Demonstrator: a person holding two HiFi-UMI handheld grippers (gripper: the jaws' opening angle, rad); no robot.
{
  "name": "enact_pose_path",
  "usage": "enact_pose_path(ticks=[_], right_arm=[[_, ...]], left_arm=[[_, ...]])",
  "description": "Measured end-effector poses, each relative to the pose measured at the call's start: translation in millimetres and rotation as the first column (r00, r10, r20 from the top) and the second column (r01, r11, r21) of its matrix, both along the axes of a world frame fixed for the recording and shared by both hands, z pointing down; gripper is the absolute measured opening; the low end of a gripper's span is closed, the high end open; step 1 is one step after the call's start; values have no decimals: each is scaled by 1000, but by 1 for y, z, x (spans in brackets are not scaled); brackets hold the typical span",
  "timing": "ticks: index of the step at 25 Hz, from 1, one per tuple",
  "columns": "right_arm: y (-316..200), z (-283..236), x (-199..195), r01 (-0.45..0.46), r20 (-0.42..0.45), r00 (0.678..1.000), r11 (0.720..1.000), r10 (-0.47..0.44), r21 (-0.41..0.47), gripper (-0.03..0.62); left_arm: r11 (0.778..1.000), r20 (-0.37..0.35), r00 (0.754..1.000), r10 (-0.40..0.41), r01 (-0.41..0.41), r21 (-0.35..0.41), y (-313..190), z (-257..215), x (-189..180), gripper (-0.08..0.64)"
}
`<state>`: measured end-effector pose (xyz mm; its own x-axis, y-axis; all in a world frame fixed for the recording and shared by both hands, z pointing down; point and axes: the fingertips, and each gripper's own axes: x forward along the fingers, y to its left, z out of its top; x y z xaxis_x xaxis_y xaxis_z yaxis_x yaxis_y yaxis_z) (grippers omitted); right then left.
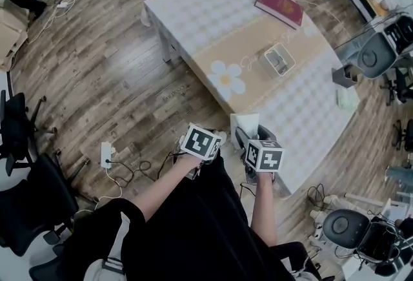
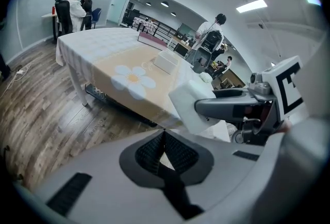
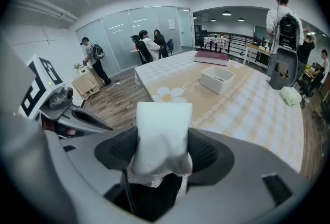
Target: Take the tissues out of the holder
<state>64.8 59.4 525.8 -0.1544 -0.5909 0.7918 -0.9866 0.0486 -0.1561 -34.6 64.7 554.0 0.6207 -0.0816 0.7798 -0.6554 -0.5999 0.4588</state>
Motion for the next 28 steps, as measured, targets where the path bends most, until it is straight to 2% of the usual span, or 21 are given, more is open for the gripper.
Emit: enact_pose_path(ticks=[7,13,20,25,28], right_arm=[[-44,2,-11,46,5,999,999,-46,14,318],[-92,3,-19,70,112,991,998,-71,9,318],[-153,7,-11,102,97,990,995,-102,5,318],[-185,19,-2,170,-15,985,985,-170,-6,318],[-203,23,-3,189,27,982,982,-189,-5,318]], left_arm=[[998,-15,998,-59,59,3,-35,4,-5,0],[996,0,997,-83,83,-11,-78,8,-4,0],[996,44,995,-87,87,1,-147,6,5,0],[995,63,993,-101,101,-3,-182,4,13,0],[994,78,991,-109,109,10,-199,3,17,0]])
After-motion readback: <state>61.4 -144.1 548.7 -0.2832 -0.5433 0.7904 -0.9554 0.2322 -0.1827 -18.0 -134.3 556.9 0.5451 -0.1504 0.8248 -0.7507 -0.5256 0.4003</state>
